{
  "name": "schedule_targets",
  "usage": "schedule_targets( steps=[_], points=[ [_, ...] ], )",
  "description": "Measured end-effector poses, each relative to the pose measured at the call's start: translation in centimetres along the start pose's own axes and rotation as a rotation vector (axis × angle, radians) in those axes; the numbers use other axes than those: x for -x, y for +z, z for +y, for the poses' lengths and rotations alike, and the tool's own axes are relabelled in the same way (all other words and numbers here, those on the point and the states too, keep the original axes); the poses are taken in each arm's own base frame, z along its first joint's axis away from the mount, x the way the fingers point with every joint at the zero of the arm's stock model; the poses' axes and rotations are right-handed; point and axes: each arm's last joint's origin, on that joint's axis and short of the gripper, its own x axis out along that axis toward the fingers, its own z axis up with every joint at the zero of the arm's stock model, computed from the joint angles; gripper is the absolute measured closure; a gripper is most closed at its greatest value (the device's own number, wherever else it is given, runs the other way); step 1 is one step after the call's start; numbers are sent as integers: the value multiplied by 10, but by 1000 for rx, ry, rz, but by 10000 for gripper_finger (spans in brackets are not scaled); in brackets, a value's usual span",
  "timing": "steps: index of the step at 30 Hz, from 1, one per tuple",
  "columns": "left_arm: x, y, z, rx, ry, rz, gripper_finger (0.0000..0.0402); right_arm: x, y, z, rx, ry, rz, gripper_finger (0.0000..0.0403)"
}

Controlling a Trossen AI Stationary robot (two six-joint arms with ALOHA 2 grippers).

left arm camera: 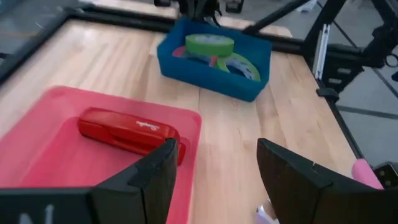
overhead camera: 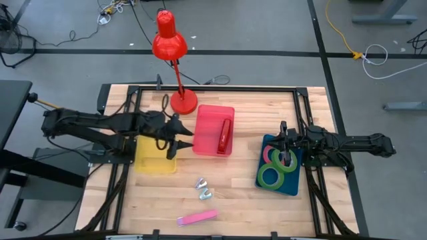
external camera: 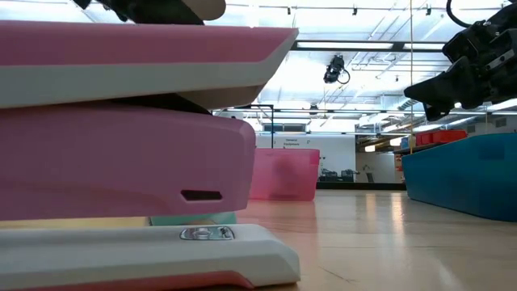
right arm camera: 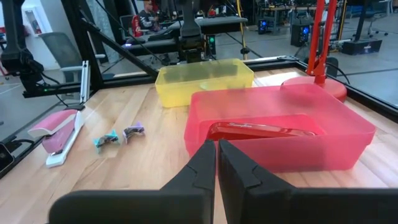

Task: Pick and place Stapler, Stapler remover, tape
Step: Put the purple staple remover into the yellow bin

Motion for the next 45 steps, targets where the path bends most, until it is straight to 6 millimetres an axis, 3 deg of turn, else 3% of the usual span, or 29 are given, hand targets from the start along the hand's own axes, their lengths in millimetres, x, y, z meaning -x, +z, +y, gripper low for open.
schedule_targets(
  steps=[5,13,20,28,37,45],
  points=[
    [-19,1,0,36,-42,75,176,0,0,0,0,0,0,382],
    [-41,26,-8,7,-66,242,175,0,0,0,0,0,0,382],
    [-56,33,-17,-32,-48,388,137,0,0,0,0,0,0,382],
    [-74,12,-28,21,-36,558,93,0,0,0,0,0,0,382],
    [-95,-11,-53,108,-32,658,100,0,0,0,0,-2,0,382],
    [-110,-29,-74,294,33,704,101,0,0,0,0,-3,0,382]
  ],
)
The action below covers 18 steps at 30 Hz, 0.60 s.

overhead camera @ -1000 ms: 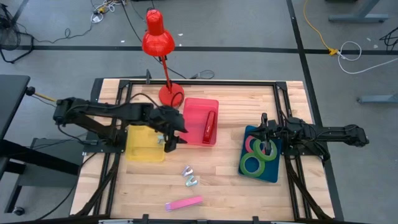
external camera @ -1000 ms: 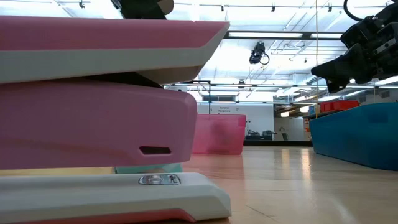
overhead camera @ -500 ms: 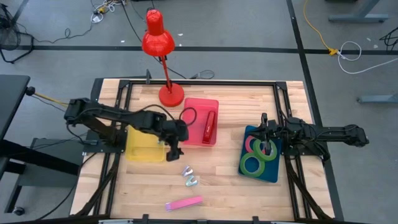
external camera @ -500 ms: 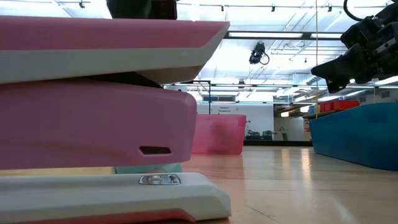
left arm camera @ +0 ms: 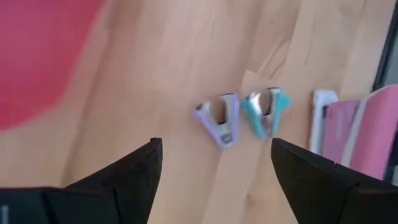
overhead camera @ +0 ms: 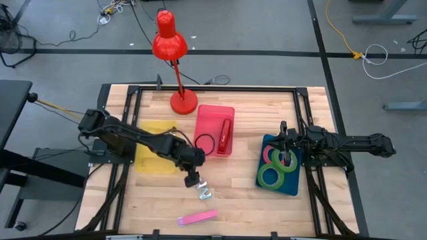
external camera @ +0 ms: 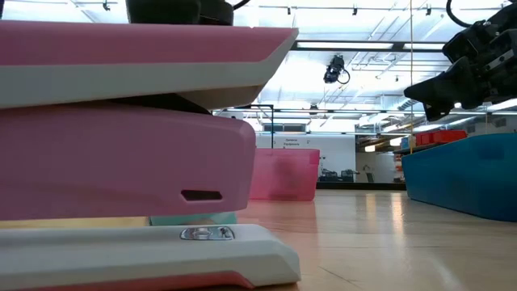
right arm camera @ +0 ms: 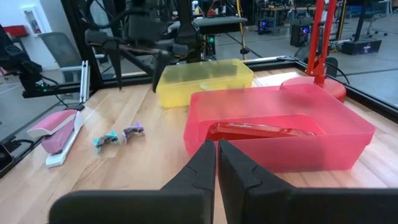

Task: Pick and place Stapler, Stapler remover, tape
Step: Put the purple staple remover into the yellow bin

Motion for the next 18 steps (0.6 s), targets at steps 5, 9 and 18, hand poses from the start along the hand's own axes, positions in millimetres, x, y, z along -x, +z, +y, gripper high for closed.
schedule_targets(
  steps=[5,9,18],
  points=[
    [-14,-6,-8,96,22,18,101,0,0,0,0,0,0,382],
    [-25,-7,-10,187,66,-6,101,0,0,0,0,0,0,382],
    [-45,-7,-6,266,143,-23,101,0,0,0,0,0,1,382]
  ],
)
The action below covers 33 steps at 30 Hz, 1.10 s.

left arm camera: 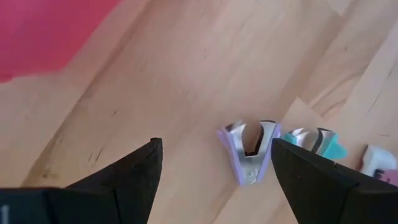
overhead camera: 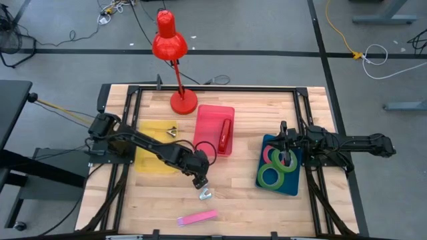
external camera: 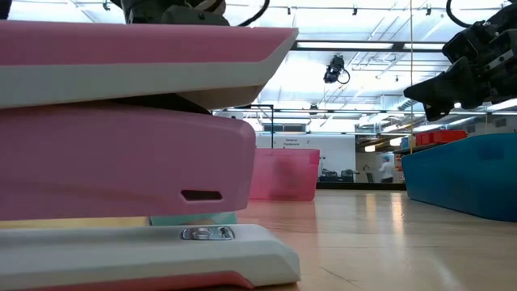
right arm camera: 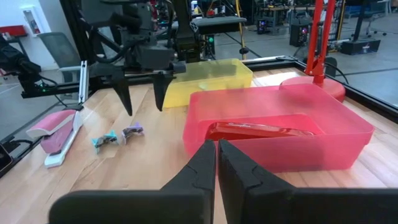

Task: Pick and place Stapler, Stapler remover, tape
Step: Put the purple staple remover into the yellow bin

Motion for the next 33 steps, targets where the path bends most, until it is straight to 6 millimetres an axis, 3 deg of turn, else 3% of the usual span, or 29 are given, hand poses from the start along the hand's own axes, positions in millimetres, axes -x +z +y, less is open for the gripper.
schedule_targets(
  steps=[11,33],
  points=[
    [-2,-8,-4,-28,21,4,105,0,0,0,0,0,0,382],
    [-24,-14,-3,-35,75,40,163,0,0,0,0,0,0,382]
  ],
)
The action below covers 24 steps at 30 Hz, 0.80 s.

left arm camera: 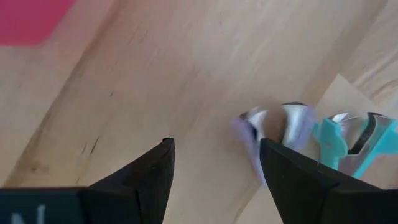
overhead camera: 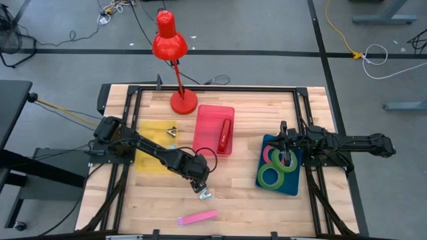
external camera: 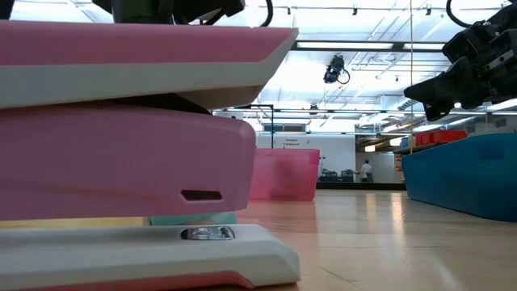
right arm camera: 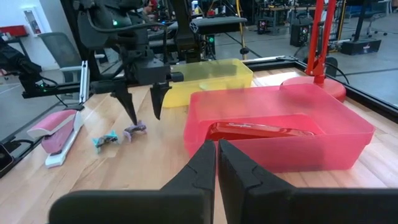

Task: Pick and place Stapler, Stapler remover, tape
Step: Put the purple staple remover into the yellow bin

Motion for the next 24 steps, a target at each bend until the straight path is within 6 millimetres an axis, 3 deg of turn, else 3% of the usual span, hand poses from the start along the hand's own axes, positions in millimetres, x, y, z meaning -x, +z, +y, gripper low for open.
schedule_targets(
  steps=[12,24],
  points=[
    [-1,1,-1,-4,-10,-5,172,0,0,0,0,0,0,382],
    [-1,0,-2,-7,-30,21,267,0,0,0,0,0,0,382]
  ],
)
